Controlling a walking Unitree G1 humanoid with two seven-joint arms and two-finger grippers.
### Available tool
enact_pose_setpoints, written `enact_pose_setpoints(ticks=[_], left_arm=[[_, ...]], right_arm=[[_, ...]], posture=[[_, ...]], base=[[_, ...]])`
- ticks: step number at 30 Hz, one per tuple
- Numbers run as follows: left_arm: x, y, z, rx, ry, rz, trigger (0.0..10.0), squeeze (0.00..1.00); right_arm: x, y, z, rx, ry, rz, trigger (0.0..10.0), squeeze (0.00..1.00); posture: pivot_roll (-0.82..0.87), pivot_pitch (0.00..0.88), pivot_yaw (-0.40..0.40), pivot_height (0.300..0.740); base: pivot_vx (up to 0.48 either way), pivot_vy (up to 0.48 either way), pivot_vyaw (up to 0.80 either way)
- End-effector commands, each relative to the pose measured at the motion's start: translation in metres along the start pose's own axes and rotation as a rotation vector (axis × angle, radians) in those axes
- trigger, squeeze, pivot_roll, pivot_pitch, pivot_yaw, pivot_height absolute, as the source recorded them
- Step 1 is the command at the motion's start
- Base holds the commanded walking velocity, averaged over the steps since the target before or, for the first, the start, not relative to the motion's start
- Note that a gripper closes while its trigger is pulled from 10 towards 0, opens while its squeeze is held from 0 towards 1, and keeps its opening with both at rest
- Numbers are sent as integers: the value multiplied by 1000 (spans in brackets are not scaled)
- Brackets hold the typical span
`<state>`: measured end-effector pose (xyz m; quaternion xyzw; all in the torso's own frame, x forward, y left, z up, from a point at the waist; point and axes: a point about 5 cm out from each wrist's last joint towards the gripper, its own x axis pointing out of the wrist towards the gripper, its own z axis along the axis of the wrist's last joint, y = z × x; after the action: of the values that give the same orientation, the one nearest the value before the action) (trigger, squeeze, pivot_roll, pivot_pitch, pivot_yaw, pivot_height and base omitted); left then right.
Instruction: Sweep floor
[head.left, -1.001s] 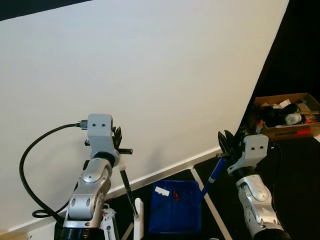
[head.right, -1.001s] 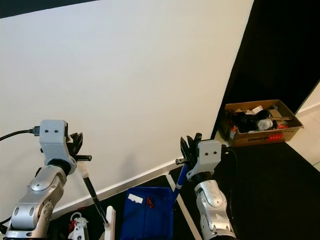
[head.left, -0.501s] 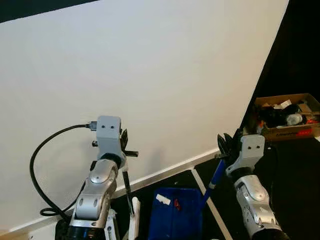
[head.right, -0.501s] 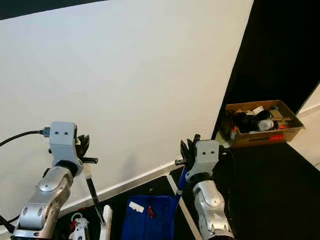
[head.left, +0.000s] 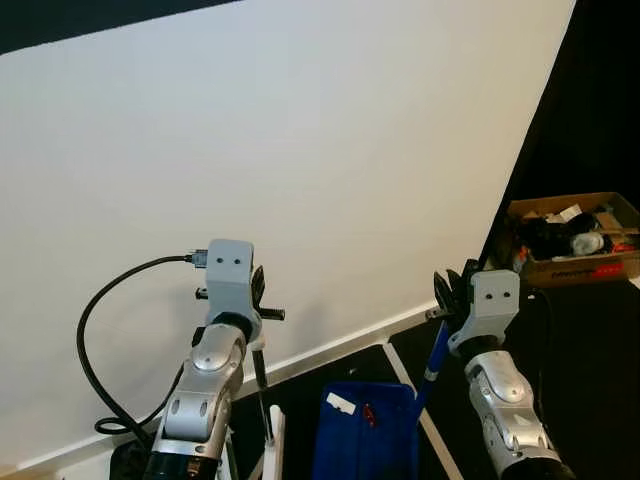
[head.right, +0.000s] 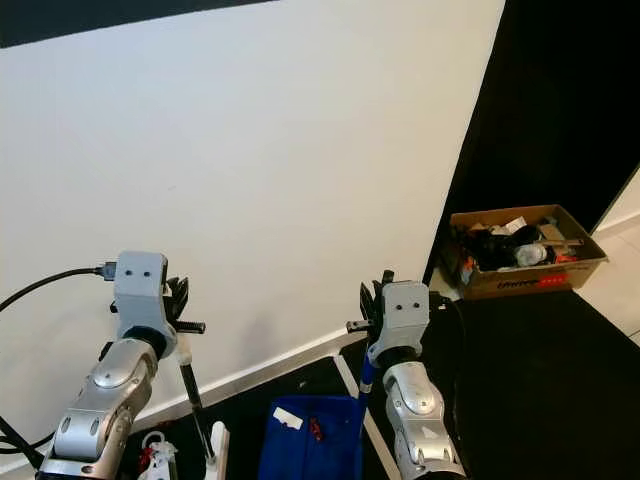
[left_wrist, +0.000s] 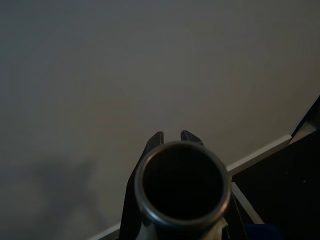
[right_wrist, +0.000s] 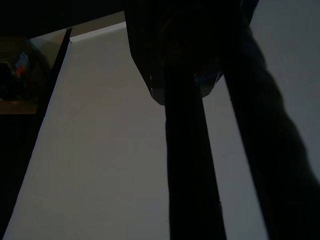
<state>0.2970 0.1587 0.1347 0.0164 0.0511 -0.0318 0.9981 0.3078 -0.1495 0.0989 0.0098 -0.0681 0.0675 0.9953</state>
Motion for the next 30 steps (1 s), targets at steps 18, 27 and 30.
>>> enact_pose_setpoints(ticks=[18, 27, 30], left_arm=[[3, -8, 1, 22, -28, -19, 10000, 0], [5, -8, 1, 19, -30, -17, 10000, 0], [5, -8, 1, 20, -29, -17, 10000, 0]], right_arm=[[1, 2, 0, 13, 1, -30, 10000, 0], [3, 2, 0, 31, 5, -34, 10000, 0], [4, 1, 0, 33, 11, -37, 10000, 0]], posture=[[-24, 92, 105, 740], [-27, 88, 101, 740], [-27, 88, 101, 740]], base=[[0, 0, 0], [0, 0, 0], [0, 0, -692]])
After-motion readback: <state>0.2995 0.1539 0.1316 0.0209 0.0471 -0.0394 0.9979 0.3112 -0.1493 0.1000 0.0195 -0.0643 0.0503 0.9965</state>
